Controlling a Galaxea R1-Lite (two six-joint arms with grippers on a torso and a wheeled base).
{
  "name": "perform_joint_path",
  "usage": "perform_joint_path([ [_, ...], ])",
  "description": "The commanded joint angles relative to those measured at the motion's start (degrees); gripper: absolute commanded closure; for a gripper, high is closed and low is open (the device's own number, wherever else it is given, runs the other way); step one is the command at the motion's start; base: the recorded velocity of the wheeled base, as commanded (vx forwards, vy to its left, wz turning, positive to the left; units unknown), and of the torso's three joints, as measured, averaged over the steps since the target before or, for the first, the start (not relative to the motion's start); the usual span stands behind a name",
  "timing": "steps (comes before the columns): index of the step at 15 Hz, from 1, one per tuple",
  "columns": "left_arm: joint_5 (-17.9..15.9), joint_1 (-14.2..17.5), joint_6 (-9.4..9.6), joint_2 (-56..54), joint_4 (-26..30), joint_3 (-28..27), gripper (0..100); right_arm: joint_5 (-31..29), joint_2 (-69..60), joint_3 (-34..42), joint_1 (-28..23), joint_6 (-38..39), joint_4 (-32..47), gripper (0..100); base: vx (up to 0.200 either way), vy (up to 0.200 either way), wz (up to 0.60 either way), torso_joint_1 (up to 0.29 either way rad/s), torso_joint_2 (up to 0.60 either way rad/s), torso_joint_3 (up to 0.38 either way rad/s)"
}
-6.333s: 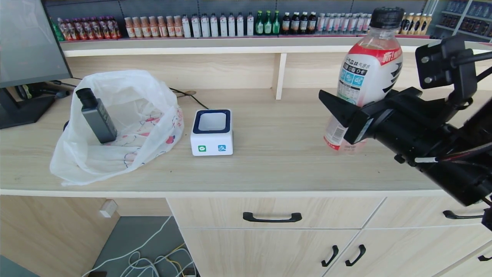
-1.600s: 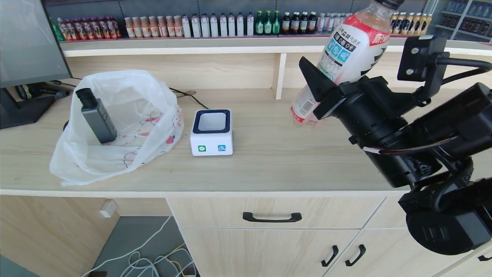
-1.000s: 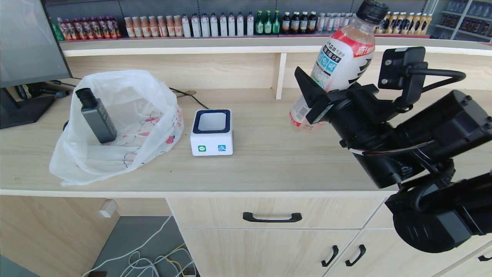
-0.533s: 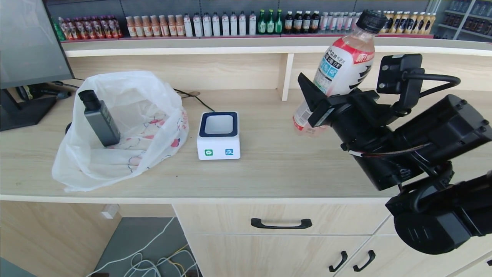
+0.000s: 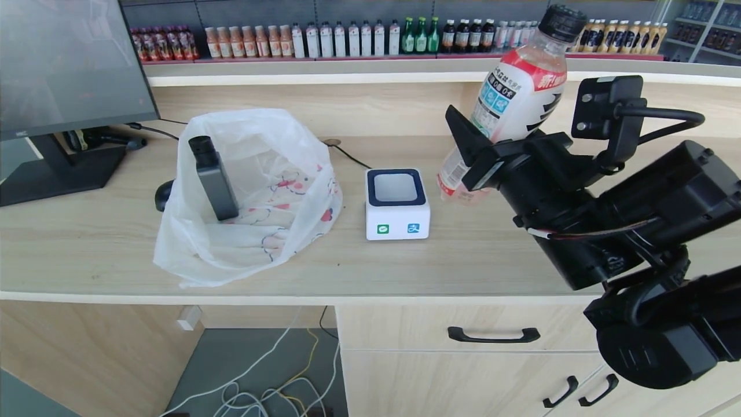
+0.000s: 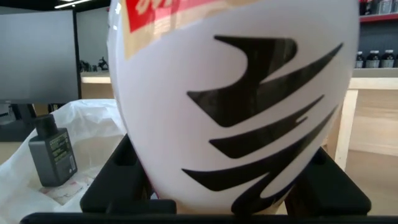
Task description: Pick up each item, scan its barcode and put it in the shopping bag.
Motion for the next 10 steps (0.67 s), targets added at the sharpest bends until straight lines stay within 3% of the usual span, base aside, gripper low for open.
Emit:
perform_joint_path([
  [1, 0.0, 0.0, -0.01, 0.0, 0.0, 0.0, 0, -0.1, -0.4, 0.0, 0.1, 0.0, 0.0, 100, 0.0, 0.2, 0.0, -0.002, 0.0, 0.007],
  [4, 0.0, 0.0, -0.01, 0.0, 0.0, 0.0, 0, -0.1, -1.1, -1.2, 0.8, -0.3, 0.0, 100, 0.0, 0.2, 0.0, 0.007, 0.0, 0.002],
  [10, 0.0, 0.0, -0.01, 0.0, 0.0, 0.0, 0, 3.8, -1.4, -1.7, 1.2, -8.5, 0.0, 100, 0.0, 0.0, 0.0, 0.0, 0.0, 0.0],
])
